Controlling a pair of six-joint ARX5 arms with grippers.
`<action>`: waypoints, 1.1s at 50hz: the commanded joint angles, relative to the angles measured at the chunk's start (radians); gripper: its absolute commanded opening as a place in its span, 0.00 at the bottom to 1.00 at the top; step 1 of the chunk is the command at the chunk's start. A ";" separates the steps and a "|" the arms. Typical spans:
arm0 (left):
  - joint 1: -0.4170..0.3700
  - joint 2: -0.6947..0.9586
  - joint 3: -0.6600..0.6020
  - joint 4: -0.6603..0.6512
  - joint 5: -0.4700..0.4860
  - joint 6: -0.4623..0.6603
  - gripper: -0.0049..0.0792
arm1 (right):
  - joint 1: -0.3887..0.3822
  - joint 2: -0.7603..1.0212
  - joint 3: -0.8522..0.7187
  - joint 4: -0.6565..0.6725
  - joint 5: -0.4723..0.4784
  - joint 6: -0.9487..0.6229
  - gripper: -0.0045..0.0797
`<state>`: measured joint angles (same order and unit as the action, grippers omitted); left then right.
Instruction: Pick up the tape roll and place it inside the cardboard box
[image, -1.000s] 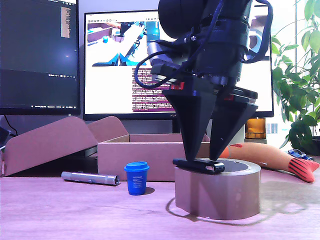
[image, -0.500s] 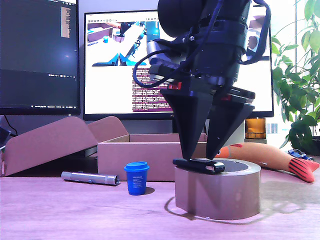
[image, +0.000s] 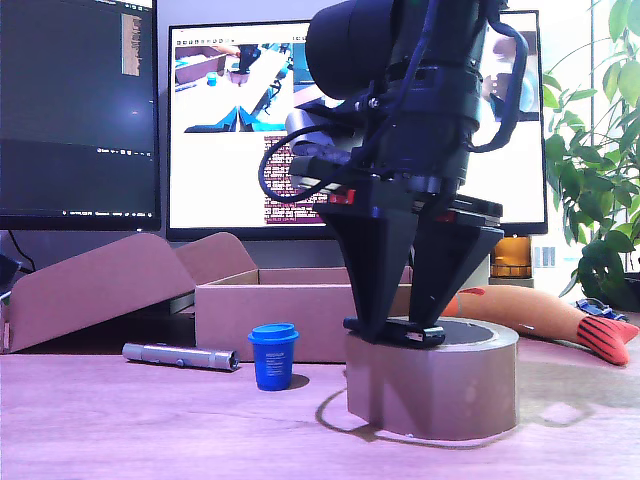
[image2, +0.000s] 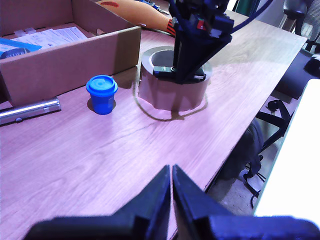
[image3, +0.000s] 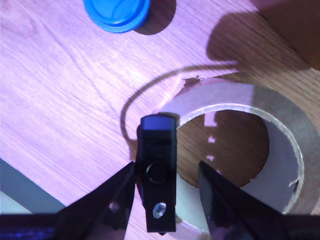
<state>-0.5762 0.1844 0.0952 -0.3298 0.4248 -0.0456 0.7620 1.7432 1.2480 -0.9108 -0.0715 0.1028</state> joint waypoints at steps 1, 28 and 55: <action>-0.003 -0.003 -0.003 0.007 -0.001 0.005 0.04 | 0.007 0.028 -0.008 -0.016 0.004 -0.010 0.43; -0.003 -0.003 -0.003 0.008 -0.008 0.005 0.04 | 0.008 0.028 -0.004 -0.034 0.003 -0.025 0.29; -0.003 -0.003 -0.003 0.006 -0.014 0.010 0.04 | 0.025 0.028 0.071 -0.063 -0.006 -0.024 0.24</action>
<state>-0.5762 0.1844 0.0952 -0.3294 0.4156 -0.0444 0.7742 1.7580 1.3128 -0.9730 -0.0715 0.0803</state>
